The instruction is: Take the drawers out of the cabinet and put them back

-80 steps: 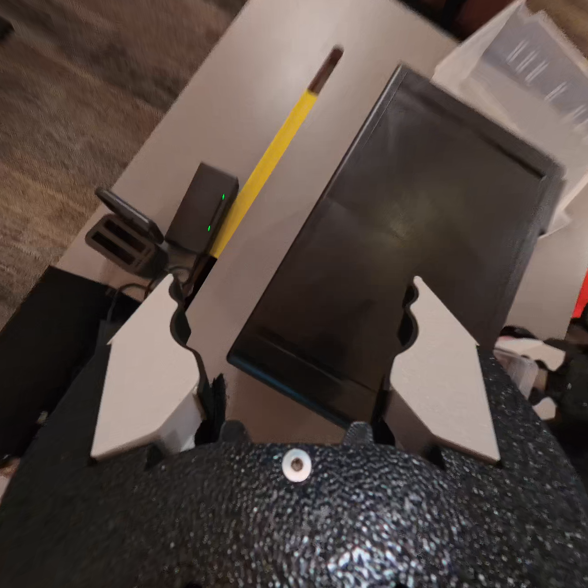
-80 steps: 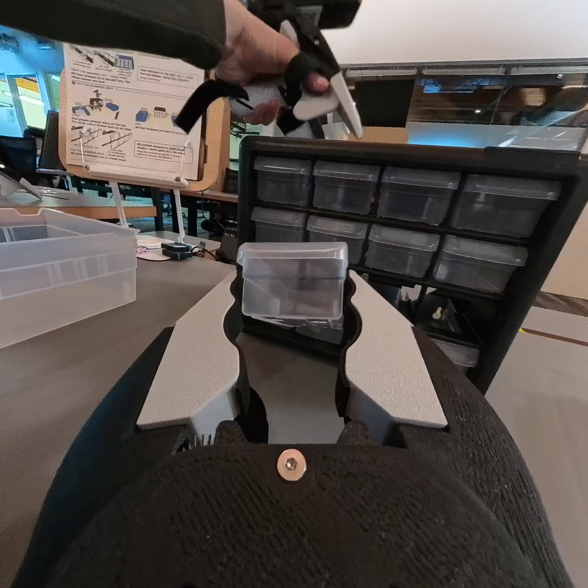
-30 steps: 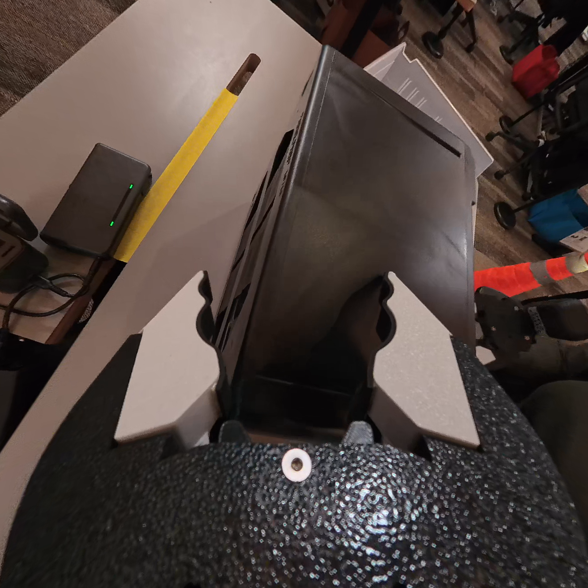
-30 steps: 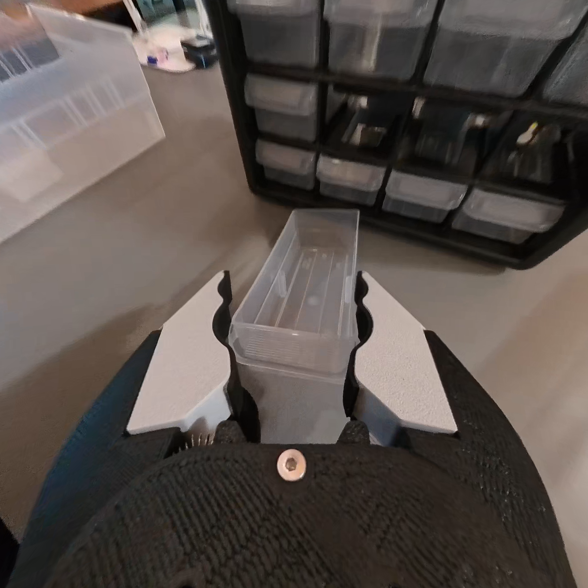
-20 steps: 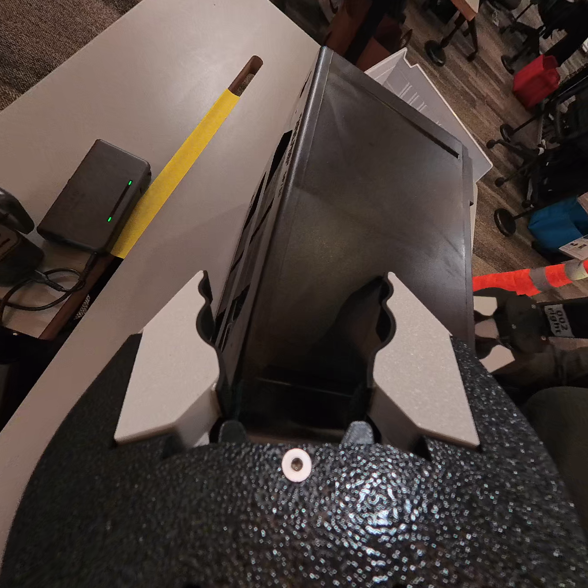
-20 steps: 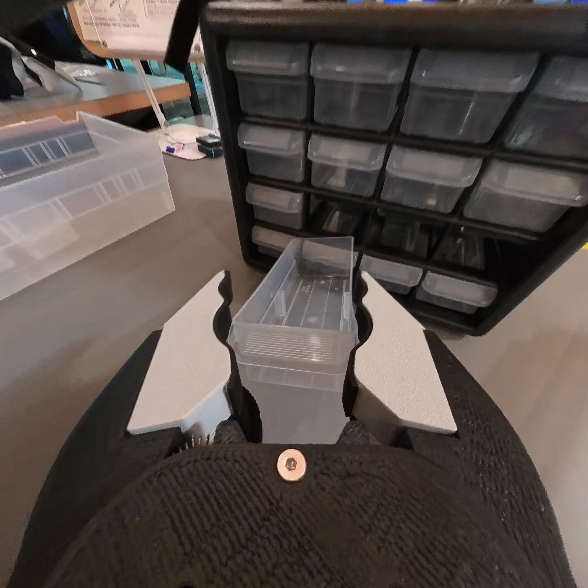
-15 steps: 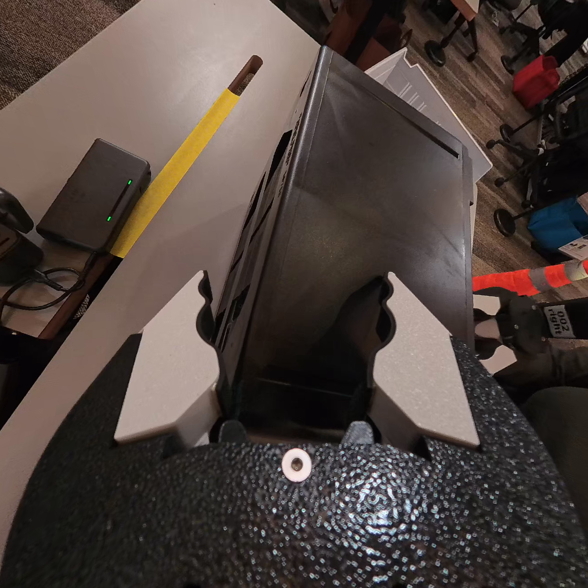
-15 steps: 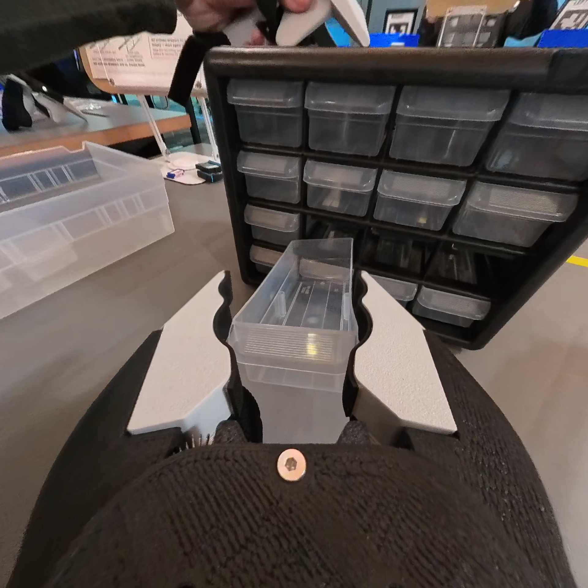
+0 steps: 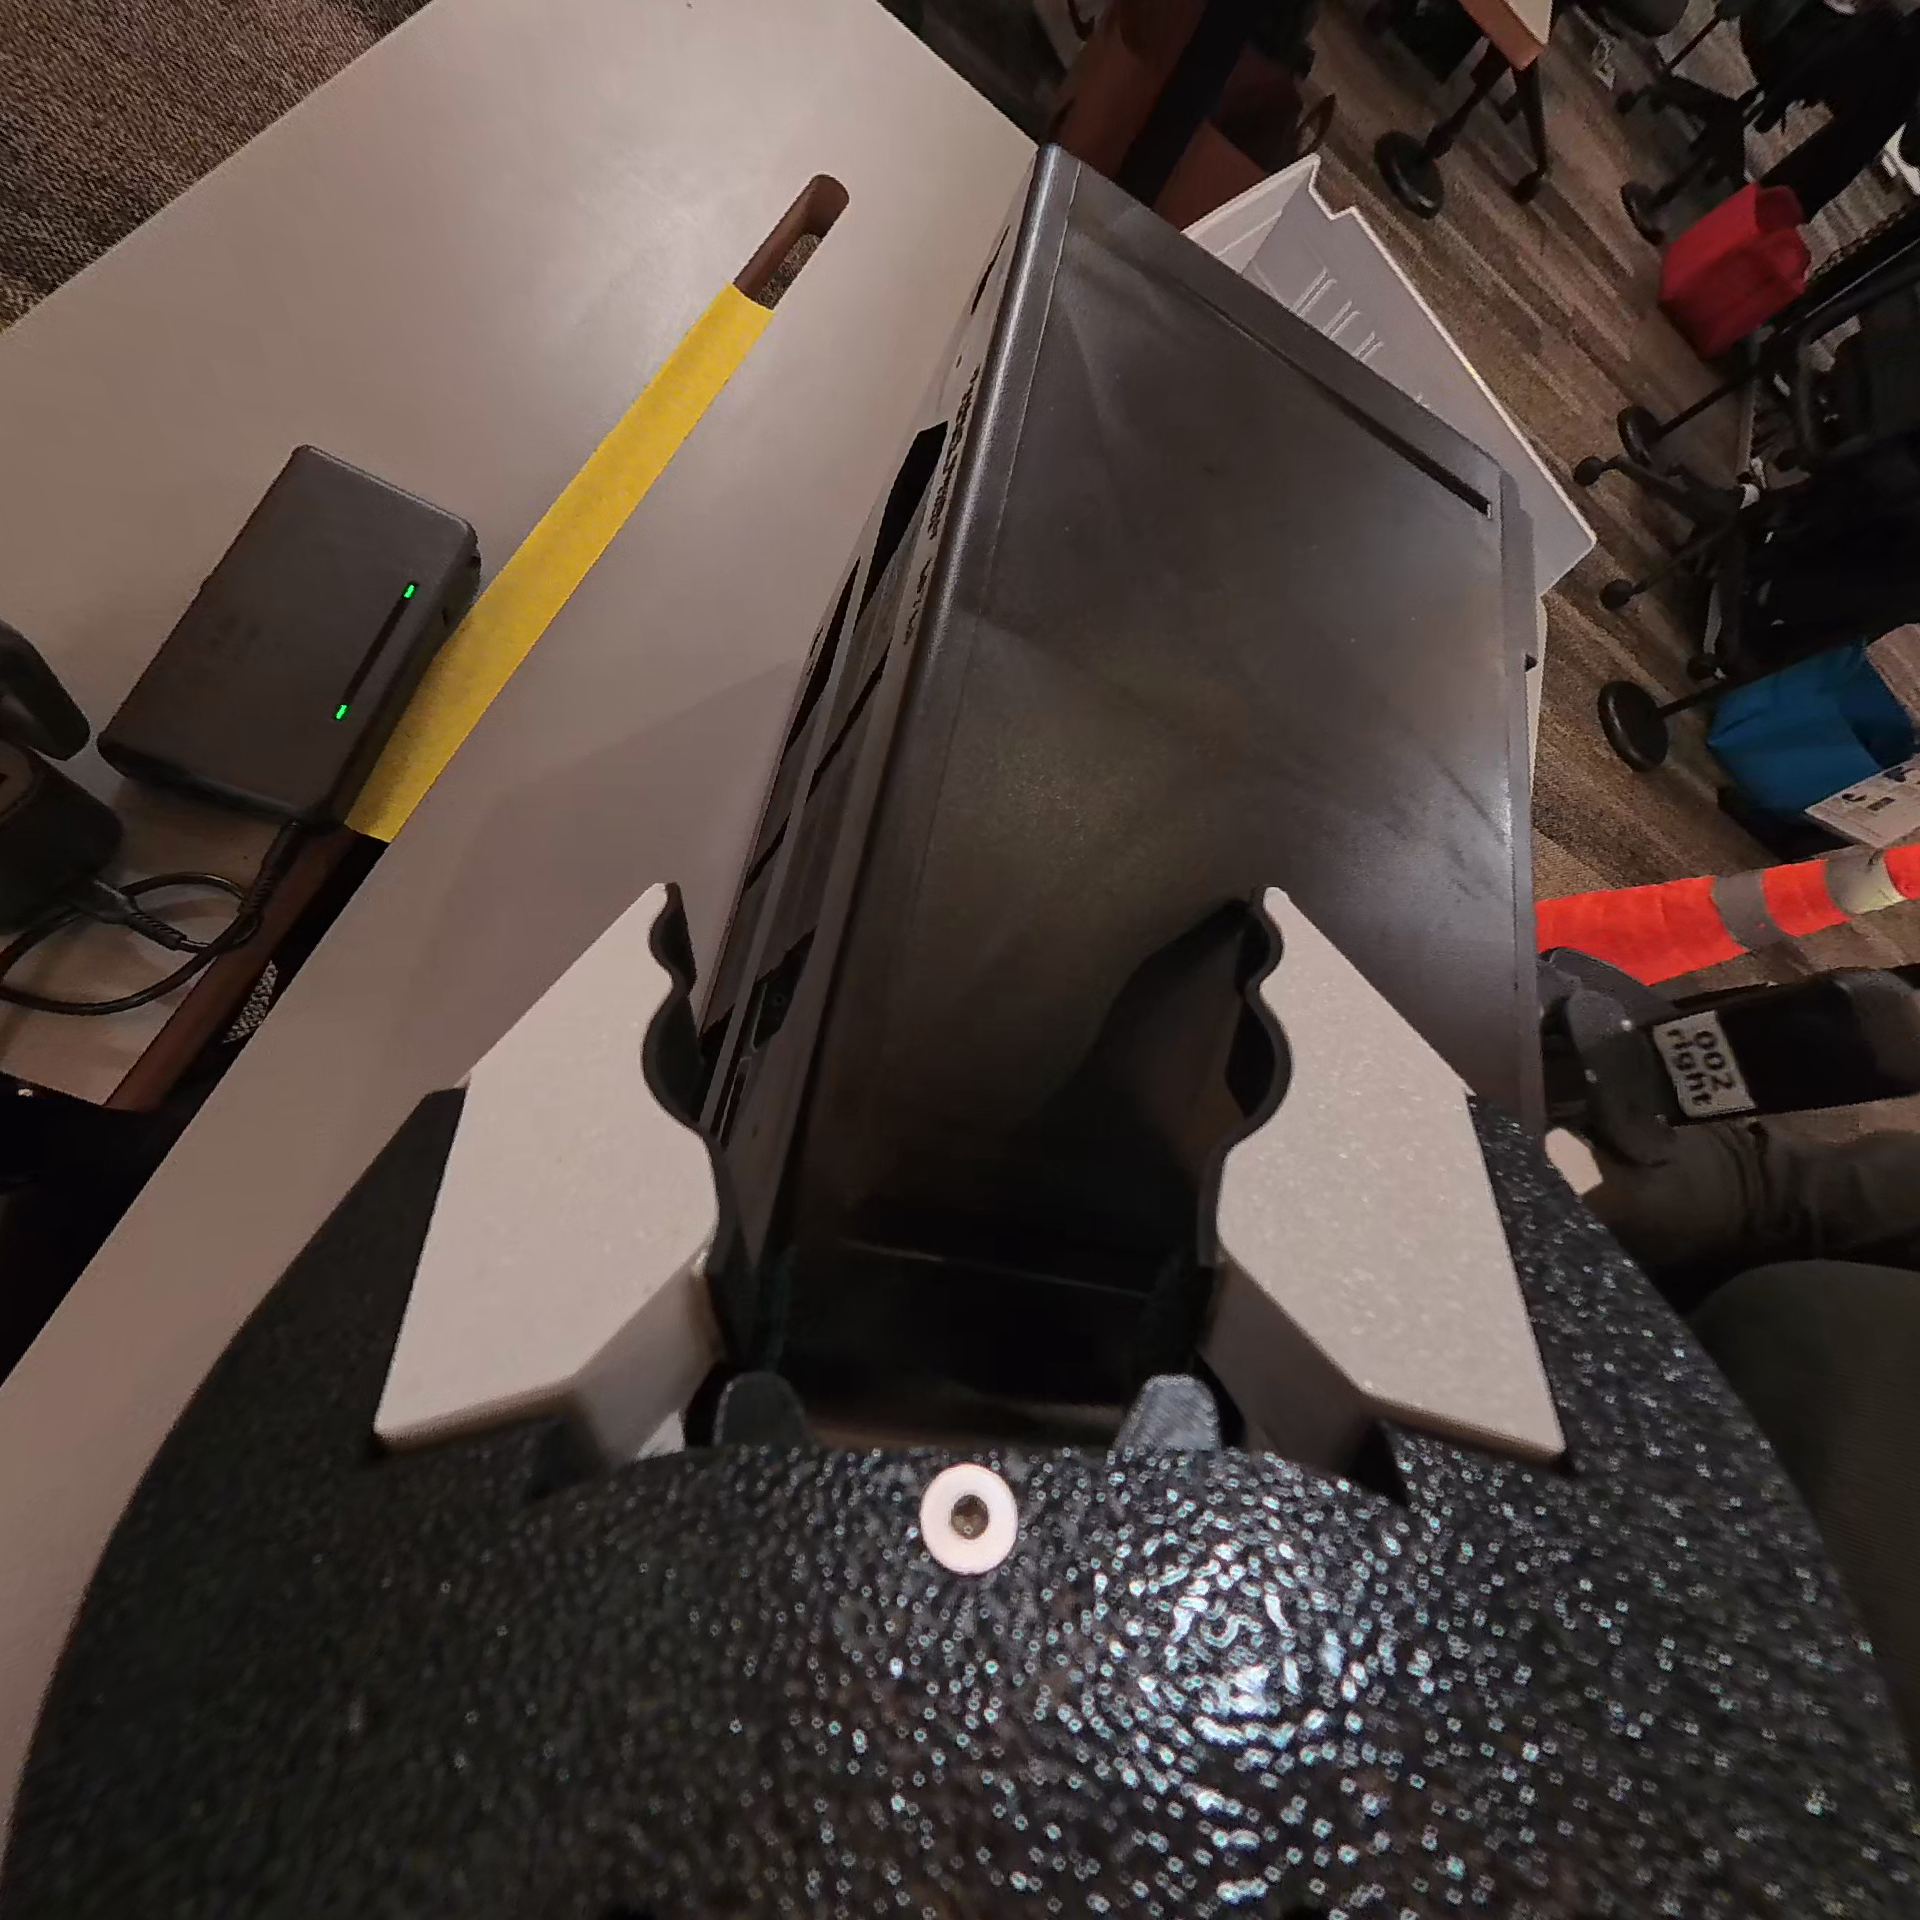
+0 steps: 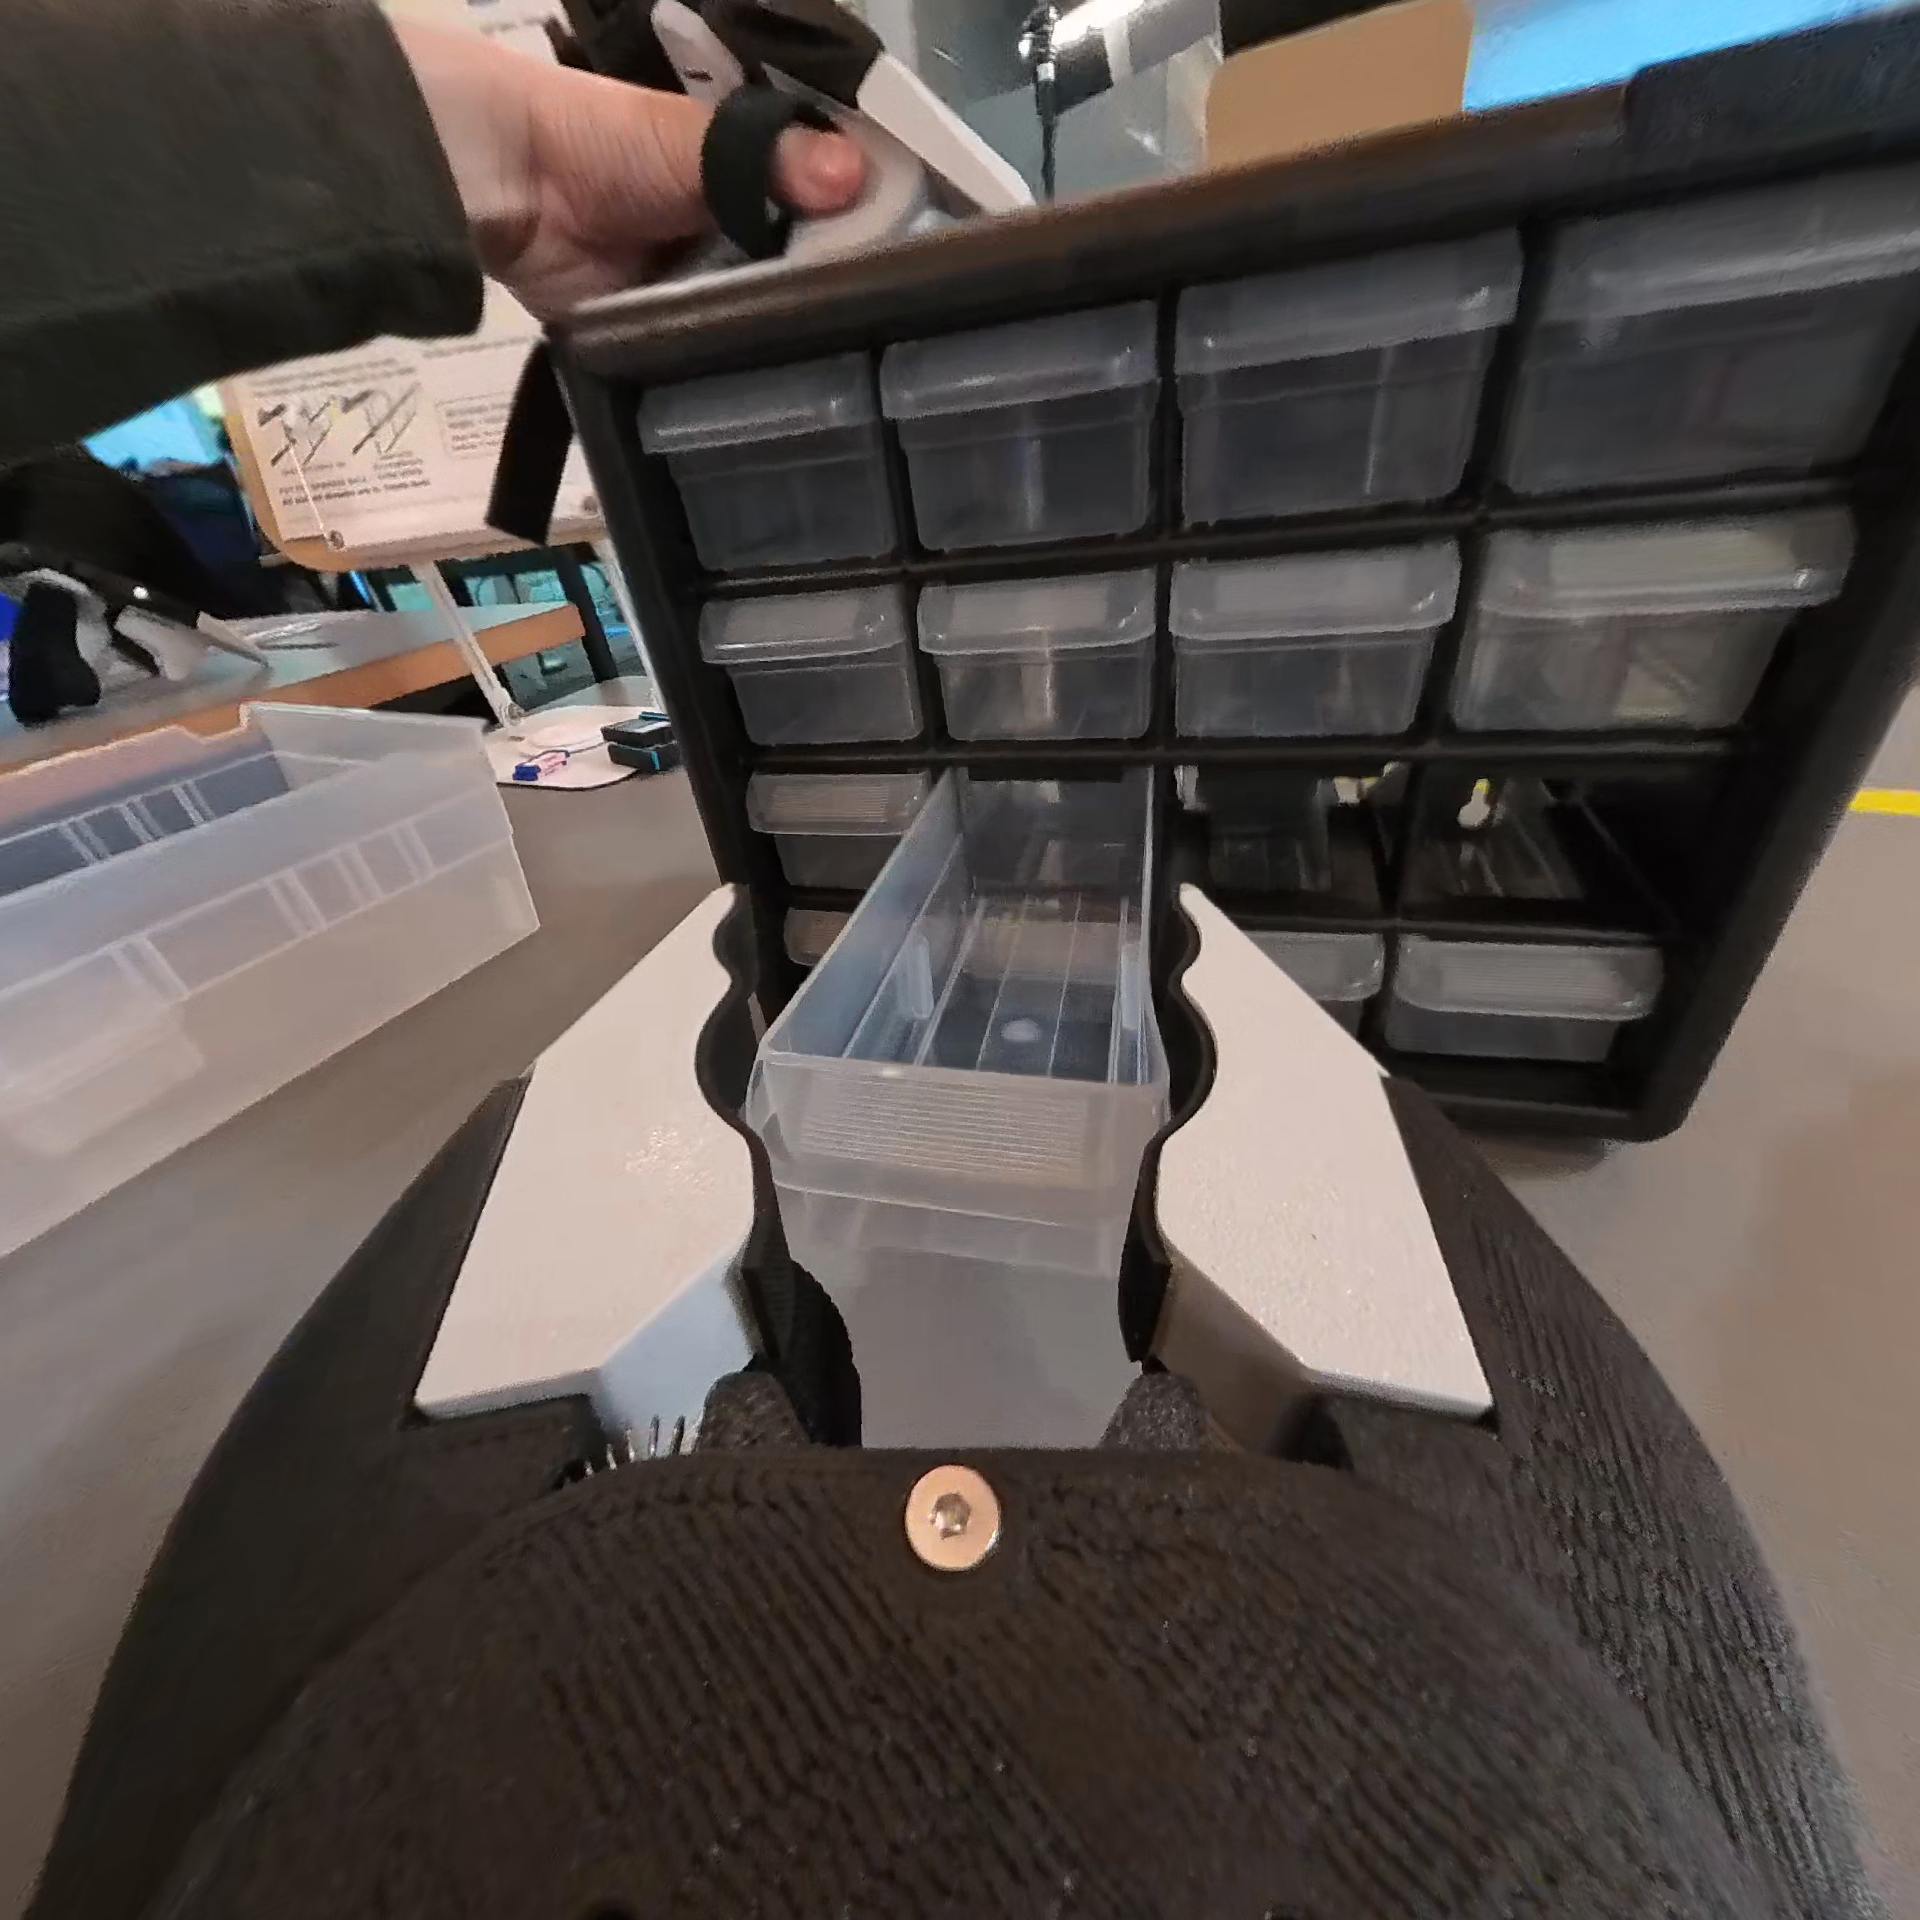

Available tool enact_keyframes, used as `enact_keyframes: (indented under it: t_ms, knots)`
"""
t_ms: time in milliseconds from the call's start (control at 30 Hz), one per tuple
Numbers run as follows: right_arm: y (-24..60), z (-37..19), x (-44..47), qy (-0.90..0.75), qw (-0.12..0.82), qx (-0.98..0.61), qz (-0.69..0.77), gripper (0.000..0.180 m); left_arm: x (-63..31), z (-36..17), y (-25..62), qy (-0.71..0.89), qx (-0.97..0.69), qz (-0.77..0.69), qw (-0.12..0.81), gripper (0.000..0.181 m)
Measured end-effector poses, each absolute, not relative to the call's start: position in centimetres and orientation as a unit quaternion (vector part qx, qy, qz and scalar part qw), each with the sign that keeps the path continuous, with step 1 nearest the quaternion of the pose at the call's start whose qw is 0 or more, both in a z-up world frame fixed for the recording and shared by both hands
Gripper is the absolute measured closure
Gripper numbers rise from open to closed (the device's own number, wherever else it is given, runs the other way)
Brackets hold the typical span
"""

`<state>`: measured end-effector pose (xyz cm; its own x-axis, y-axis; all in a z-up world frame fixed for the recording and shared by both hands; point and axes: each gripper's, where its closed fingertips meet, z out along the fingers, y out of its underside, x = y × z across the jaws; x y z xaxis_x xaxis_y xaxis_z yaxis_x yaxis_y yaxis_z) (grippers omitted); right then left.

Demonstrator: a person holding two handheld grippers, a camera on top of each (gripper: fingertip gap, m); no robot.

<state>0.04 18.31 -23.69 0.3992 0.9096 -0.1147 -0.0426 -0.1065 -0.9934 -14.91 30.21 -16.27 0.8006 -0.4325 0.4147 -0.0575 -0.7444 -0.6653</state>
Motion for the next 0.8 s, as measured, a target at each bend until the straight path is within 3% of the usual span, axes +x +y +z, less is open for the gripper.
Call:
enact_keyframes:
  t_ms: [500, 533, 567, 633, 733, 800]
  knots:
    - [21.5, -25.2, -5.2, -0.334, 0.575, -0.651, 0.367, 0.101, -14.7, -16.2, 30.1, 0.136, -0.888, -0.289, 0.331, 0.079]
    - [21.7, -25.4, -5.5, -0.338, 0.568, -0.653, 0.369, 0.094, -14.7, -16.3, 30.1, 0.136, -0.888, -0.289, 0.331, 0.079]
    - [21.7, -25.9, -5.8, -0.341, 0.556, -0.660, 0.374, 0.073, -14.8, -16.2, 30.1, 0.136, -0.888, -0.290, 0.331, 0.079]
    - [21.5, -27.1, -5.7, -0.342, 0.532, -0.674, 0.381, 0.050, -14.8, -16.2, 30.1, 0.136, -0.887, -0.292, 0.332, 0.080]
    - [20.5, -26.6, -3.9, -0.345, 0.548, -0.658, 0.383, 0.050, -14.8, -16.2, 30.1, 0.136, -0.886, -0.293, 0.332, 0.081]
    - [19.8, -26.1, -2.2, -0.352, 0.572, -0.644, 0.368, 0.060, -14.8, -16.2, 30.1, 0.137, -0.886, -0.294, 0.332, 0.081]
